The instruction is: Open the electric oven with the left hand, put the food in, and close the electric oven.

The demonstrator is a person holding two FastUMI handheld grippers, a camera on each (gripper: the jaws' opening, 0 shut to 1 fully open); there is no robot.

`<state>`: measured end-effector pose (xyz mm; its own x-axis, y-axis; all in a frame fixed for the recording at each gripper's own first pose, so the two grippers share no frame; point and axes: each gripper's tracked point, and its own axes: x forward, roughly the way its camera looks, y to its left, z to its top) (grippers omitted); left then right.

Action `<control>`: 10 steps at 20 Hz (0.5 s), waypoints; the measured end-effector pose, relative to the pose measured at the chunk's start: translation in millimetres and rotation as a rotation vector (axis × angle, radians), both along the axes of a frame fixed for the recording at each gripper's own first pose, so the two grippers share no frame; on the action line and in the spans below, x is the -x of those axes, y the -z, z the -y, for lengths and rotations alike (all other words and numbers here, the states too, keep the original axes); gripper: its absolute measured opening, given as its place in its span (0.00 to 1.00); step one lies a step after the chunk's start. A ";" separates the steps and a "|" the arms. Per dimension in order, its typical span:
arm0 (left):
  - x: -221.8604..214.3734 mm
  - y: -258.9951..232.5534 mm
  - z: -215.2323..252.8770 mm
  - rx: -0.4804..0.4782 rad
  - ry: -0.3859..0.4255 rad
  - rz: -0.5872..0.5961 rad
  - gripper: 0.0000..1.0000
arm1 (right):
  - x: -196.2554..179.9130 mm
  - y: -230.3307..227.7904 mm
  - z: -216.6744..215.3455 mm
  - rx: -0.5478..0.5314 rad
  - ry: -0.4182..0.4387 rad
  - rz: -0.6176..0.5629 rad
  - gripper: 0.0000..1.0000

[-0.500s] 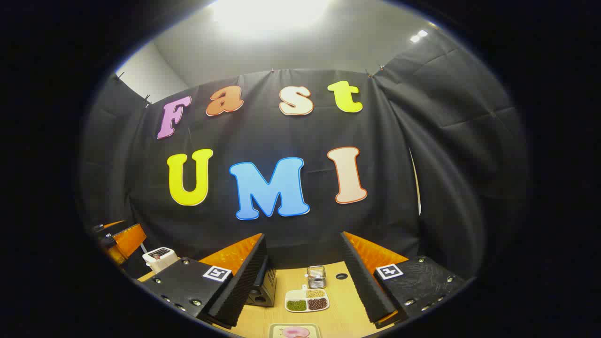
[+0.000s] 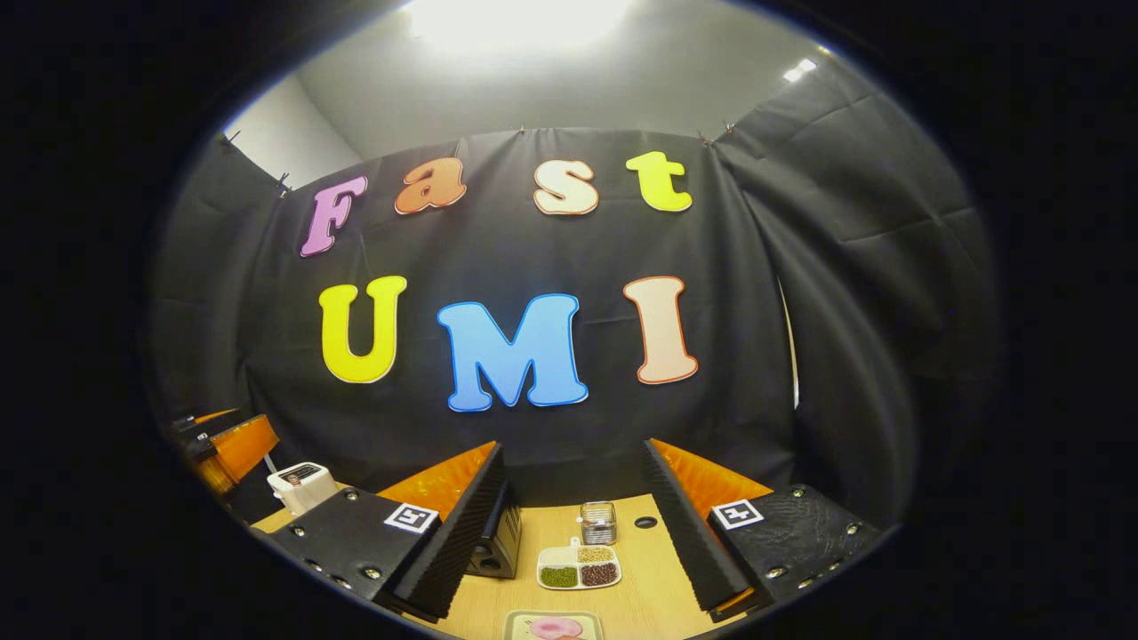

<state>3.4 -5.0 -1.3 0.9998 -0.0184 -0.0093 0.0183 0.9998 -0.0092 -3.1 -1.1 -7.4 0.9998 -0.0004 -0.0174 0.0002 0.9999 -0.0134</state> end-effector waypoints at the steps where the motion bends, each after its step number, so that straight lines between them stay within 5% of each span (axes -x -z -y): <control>1: -0.4 1.6 -1.9 0.000 -0.001 -0.007 0.93 | 1.3 1.6 -1.2 0.006 0.001 -0.001 0.96; 2: -1.8 2.9 -3.3 -0.001 -0.004 -0.014 0.91 | 1.6 3.1 -1.4 0.012 0.001 -0.006 0.96; 3: -3.8 6.7 -4.6 0.001 -0.005 -0.021 1.00 | 3.5 5.0 -1.3 0.015 0.001 -0.011 0.96; 10: -17.9 33.1 -13.4 -0.005 -0.018 -0.077 0.96 | 5.9 15.6 -12.7 0.012 -0.022 -0.045 0.96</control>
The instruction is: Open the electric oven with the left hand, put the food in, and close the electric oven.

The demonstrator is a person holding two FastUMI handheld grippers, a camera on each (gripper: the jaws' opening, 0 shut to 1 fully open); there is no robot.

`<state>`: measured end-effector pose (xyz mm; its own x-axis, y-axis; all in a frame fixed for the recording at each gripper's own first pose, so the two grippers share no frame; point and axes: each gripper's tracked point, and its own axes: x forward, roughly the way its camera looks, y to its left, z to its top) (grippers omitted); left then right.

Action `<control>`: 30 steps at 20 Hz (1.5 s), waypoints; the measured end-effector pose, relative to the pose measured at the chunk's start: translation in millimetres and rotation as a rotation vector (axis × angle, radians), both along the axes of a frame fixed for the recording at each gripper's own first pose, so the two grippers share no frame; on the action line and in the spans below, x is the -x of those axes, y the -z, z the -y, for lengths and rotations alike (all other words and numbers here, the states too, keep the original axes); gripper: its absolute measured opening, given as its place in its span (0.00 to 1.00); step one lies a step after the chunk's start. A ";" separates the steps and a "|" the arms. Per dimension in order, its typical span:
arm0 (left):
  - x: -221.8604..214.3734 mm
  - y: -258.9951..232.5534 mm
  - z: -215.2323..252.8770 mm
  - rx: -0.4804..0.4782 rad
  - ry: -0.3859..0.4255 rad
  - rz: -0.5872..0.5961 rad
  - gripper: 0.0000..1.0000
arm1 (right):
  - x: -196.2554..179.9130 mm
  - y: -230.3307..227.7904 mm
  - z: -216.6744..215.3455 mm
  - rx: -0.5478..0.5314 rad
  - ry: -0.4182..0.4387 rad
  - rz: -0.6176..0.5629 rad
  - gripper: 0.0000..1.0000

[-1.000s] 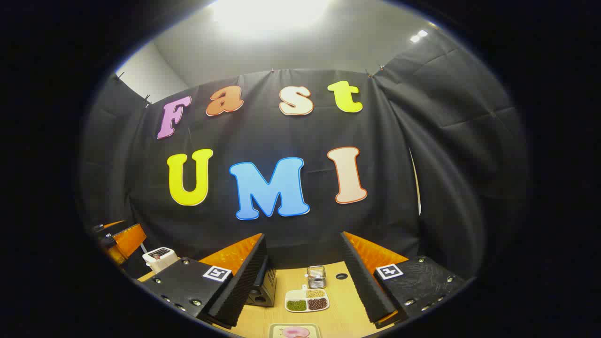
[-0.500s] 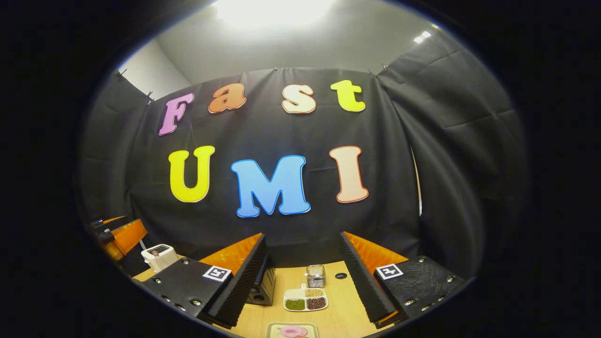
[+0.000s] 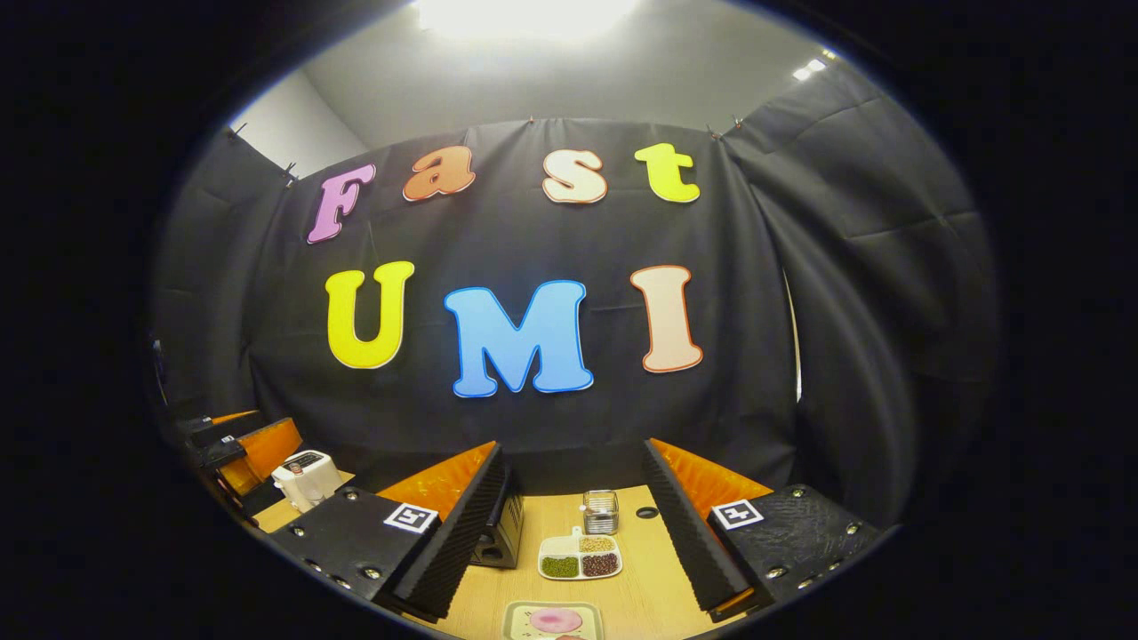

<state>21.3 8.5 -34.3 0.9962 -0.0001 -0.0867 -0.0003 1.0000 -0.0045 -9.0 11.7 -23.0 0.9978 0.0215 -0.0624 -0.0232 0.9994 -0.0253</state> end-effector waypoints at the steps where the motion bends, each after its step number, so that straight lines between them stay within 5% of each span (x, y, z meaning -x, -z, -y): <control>1: -3.7 4.4 -0.8 0.004 0.001 -0.011 1.00 | 0.3 1.2 -0.4 0.000 -0.001 -0.005 0.96; 20: -106.8 213.1 -48.9 0.007 -0.027 -0.344 1.00 | -2.7 38.0 5.2 0.020 0.027 -0.093 0.96; 21: -111.1 223.0 -51.4 0.003 -0.029 -0.364 0.92 | -2.3 39.4 6.6 0.027 0.032 -0.099 0.96; 30: -135.3 285.7 -57.8 -0.031 -0.030 -0.453 1.00 | 3.9 46.0 18.1 0.058 0.091 -0.119 0.96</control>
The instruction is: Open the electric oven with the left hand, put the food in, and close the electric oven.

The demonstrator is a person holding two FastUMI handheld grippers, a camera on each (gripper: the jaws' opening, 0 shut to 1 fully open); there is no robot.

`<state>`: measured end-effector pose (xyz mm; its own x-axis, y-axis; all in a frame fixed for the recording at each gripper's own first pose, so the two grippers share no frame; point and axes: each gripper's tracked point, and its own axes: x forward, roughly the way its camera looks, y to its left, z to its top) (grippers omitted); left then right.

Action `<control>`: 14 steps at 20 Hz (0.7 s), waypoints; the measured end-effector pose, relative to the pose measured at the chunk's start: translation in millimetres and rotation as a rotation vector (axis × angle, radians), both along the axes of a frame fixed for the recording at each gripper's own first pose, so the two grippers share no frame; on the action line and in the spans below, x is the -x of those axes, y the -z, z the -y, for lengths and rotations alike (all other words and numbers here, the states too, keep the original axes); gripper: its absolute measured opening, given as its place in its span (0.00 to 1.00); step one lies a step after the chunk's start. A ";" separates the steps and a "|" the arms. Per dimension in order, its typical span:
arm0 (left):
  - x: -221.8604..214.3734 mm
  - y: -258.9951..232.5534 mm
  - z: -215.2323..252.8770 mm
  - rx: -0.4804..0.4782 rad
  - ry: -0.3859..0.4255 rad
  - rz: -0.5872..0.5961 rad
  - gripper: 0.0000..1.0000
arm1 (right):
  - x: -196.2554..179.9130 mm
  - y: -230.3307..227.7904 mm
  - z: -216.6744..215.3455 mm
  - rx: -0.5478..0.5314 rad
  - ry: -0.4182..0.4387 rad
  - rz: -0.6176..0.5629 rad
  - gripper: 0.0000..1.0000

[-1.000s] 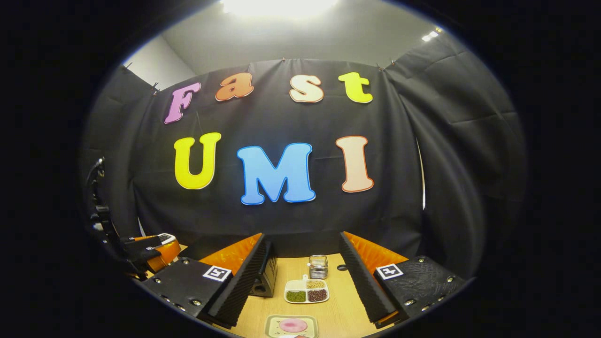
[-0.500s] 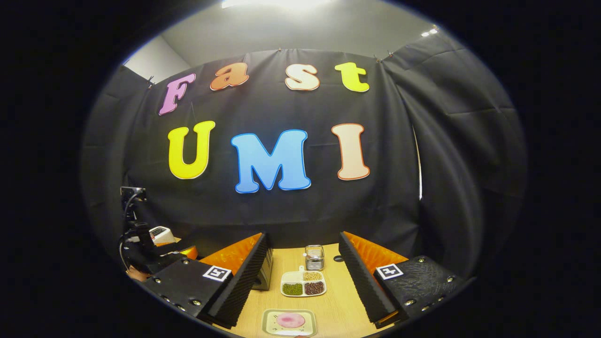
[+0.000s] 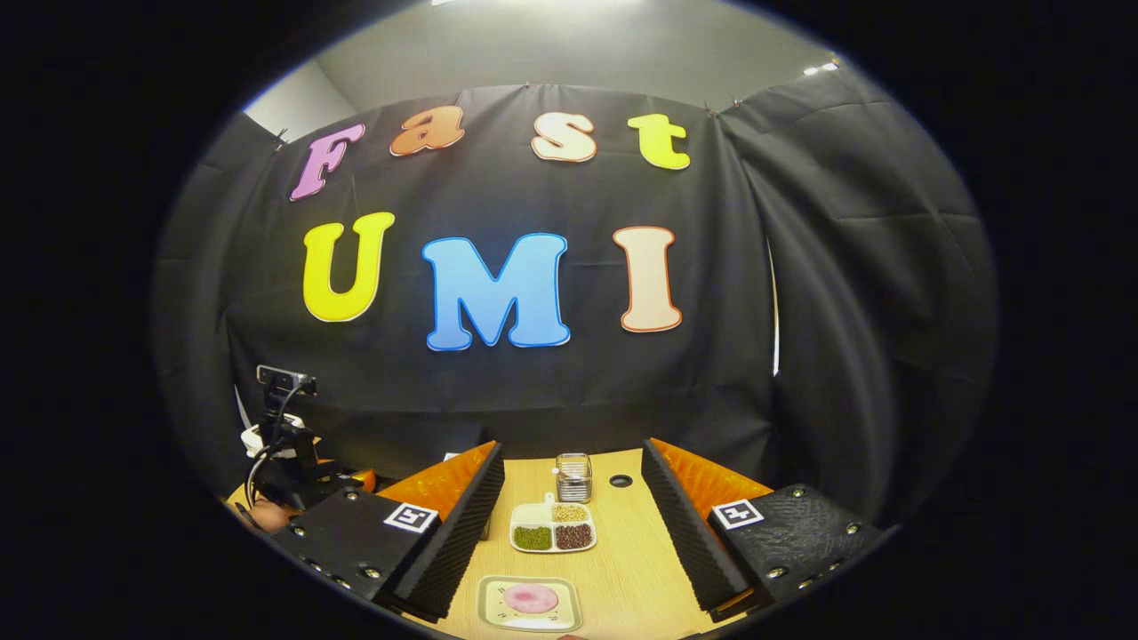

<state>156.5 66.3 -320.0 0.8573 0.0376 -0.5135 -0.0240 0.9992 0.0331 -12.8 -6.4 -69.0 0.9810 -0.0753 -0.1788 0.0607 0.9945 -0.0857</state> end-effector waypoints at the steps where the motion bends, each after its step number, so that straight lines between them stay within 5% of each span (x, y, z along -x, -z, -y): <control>1: -1.4 3.2 0.1 -0.010 0.006 0.011 0.99 | 0.2 0.4 -0.2 0.003 0.002 -0.001 0.96; 14: 52.2 10.6 3.8 -0.014 0.007 -0.023 0.96 | 9.4 6.0 -14.1 -0.002 -0.041 -0.015 0.96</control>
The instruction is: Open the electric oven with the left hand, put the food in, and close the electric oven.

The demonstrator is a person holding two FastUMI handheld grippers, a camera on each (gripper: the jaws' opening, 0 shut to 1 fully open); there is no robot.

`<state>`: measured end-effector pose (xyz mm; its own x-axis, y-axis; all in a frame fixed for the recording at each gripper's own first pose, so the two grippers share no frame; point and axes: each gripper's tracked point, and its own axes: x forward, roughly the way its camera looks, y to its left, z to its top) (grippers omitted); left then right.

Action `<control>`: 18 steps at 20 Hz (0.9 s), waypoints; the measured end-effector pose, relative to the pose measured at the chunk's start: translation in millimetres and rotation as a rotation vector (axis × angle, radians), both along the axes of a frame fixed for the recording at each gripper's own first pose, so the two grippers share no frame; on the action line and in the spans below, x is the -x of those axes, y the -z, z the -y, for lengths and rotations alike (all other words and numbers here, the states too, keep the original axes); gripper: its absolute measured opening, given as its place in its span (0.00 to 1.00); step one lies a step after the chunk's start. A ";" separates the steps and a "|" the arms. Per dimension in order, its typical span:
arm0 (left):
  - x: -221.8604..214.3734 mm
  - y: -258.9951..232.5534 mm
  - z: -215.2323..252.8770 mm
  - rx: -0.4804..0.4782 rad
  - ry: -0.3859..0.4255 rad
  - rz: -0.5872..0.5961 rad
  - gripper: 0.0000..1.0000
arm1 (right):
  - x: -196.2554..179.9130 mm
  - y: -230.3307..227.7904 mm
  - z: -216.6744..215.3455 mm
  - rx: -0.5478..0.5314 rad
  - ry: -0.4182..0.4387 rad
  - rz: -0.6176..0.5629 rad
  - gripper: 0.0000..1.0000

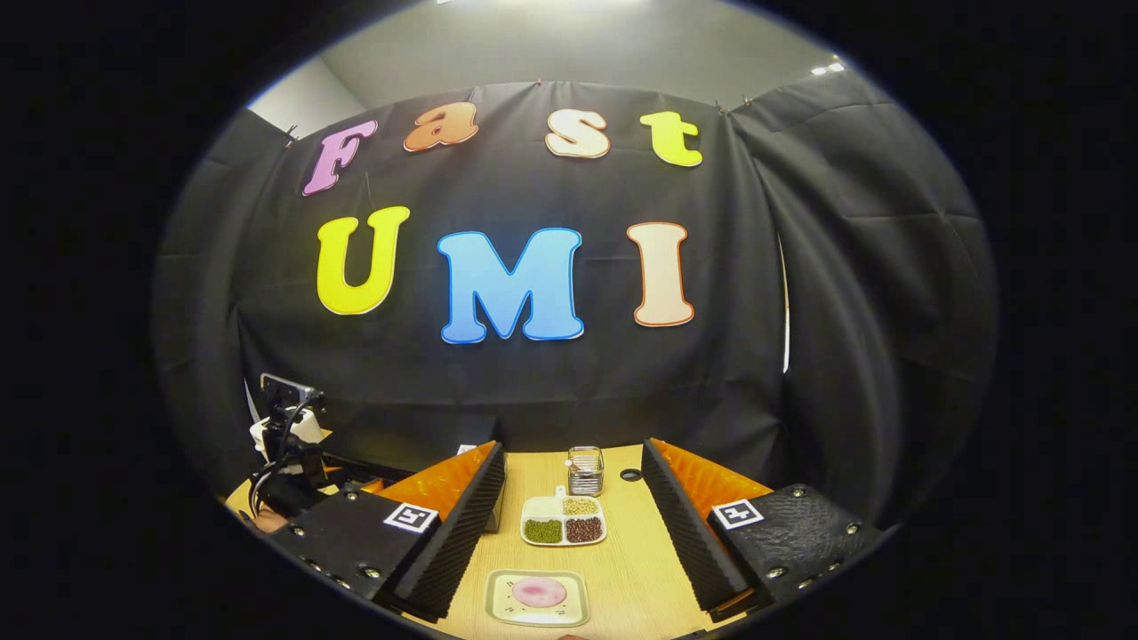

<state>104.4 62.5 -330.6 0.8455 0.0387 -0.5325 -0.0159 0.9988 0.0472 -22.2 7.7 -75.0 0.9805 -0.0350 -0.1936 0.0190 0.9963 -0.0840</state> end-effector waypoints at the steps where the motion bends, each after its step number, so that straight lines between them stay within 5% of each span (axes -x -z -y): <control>1: 8.3 3.3 1.0 -0.004 0.000 -0.007 0.96 | 0.1 0.0 -0.4 -0.002 -0.002 -0.001 0.96; 18: 88.8 72.3 6.9 0.005 0.009 -0.174 0.97 | 19.9 21.4 3.0 0.030 -0.011 -0.076 0.96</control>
